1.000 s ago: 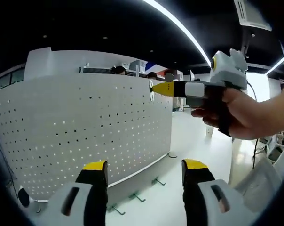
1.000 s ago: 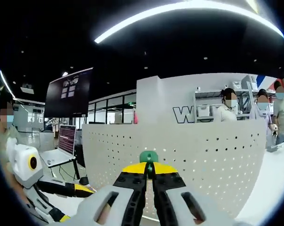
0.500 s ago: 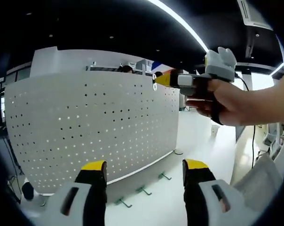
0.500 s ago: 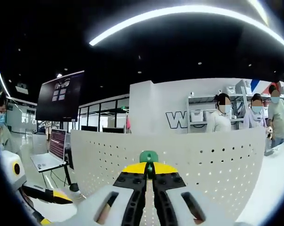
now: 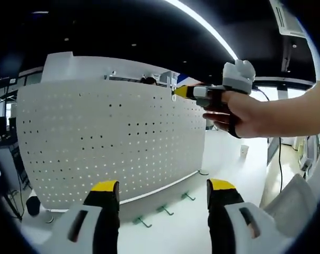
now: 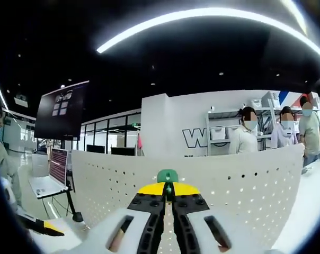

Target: Insert the hook assembly into the mounting plate slot until the hook locks in place.

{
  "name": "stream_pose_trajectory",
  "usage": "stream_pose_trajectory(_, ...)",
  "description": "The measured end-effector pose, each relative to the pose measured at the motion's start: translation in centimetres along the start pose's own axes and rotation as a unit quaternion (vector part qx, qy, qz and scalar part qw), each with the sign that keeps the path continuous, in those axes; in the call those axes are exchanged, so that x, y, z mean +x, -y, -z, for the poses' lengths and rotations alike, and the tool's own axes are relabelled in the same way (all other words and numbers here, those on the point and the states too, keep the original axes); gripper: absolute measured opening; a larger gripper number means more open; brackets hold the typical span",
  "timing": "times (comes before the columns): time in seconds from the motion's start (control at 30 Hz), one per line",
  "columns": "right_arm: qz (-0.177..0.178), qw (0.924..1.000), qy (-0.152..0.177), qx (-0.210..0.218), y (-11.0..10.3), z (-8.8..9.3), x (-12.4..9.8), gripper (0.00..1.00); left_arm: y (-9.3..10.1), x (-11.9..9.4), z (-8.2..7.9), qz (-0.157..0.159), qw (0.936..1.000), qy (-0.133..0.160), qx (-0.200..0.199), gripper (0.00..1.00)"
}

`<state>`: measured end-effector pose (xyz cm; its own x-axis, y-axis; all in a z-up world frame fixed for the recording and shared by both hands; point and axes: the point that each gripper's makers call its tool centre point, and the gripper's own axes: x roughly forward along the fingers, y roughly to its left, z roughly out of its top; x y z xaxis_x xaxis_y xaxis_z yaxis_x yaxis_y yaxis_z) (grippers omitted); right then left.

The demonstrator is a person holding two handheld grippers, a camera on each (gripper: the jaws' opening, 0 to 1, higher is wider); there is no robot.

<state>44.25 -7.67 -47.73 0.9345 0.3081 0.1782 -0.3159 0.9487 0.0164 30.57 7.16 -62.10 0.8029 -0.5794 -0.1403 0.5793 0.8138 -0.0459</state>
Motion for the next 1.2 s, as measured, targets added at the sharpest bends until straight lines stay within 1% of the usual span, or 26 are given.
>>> stream_pose_trajectory(0.07,0.006,1.0,0.003,0.0,0.2,0.0,0.2,0.02,-0.3,-0.4,0.3,-0.007,1.0,-0.003,-0.002,0.67)
stream_pose_trajectory(0.1,0.008,1.0,0.004,0.002,0.2,0.0,0.3,0.02,-0.4,-0.6,0.1,-0.009,0.9999,0.005,-0.001,0.67)
stream_pose_trajectory(0.17,0.011,0.9999,0.006,-0.006,0.2,0.0,0.5,0.02,-0.5,-0.9,-0.1,-0.009,0.9999,0.012,-0.007,0.67)
stream_pose_trajectory(0.47,0.023,0.9996,0.015,-0.007,0.5,0.2,2.0,0.02,-1.0,-1.6,0.1,-0.019,0.9997,0.013,-0.004,0.67)
stream_pose_trajectory(0.6,0.034,0.9993,0.017,-0.008,1.2,0.4,2.5,0.02,-1.1,-1.9,0.2,-0.021,0.9997,0.012,-0.006,0.67)
stream_pose_trajectory(0.83,0.042,0.999,0.011,-0.01,1.8,1.1,3.1,0.02,-1.2,-2.1,0.5,-0.024,0.9997,0.008,-0.008,0.66)
stream_pose_trajectory(1.07,0.044,0.999,0.011,-0.002,1.7,1.6,3.8,0.02,-2.1,-2.4,0.1,-0.035,0.9993,0.011,-0.009,0.65)
stream_pose_trajectory(1.2,0.046,0.9989,0.01,-0.001,1.9,1.9,3.9,0.02,-2.5,-2.6,0.3,-0.04,0.9991,0.01,-0.013,0.65)
